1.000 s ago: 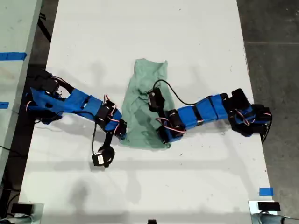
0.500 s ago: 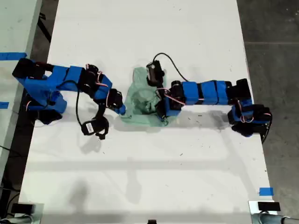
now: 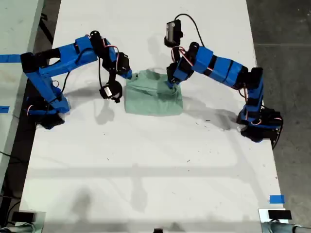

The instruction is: Fold tshirt

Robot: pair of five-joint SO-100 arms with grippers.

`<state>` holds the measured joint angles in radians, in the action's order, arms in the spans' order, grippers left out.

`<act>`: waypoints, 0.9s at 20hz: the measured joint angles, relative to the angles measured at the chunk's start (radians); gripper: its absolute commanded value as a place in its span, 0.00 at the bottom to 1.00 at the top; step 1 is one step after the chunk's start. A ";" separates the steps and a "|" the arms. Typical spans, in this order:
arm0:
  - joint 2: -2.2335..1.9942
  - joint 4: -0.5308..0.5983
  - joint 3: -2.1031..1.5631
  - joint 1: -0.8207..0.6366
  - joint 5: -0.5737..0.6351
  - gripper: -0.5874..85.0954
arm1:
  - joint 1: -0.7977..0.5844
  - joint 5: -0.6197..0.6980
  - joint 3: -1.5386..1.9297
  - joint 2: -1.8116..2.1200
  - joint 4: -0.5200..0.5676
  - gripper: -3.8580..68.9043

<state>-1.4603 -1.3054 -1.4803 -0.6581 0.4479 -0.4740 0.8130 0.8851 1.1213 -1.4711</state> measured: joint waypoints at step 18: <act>-0.512 0.129 -0.318 -0.322 0.110 0.28 | -0.422 0.066 0.802 0.913 -0.051 0.46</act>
<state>-1.9727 -1.1766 -1.7978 -0.9802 0.5584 -0.8958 0.8790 1.6874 2.0341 -1.5217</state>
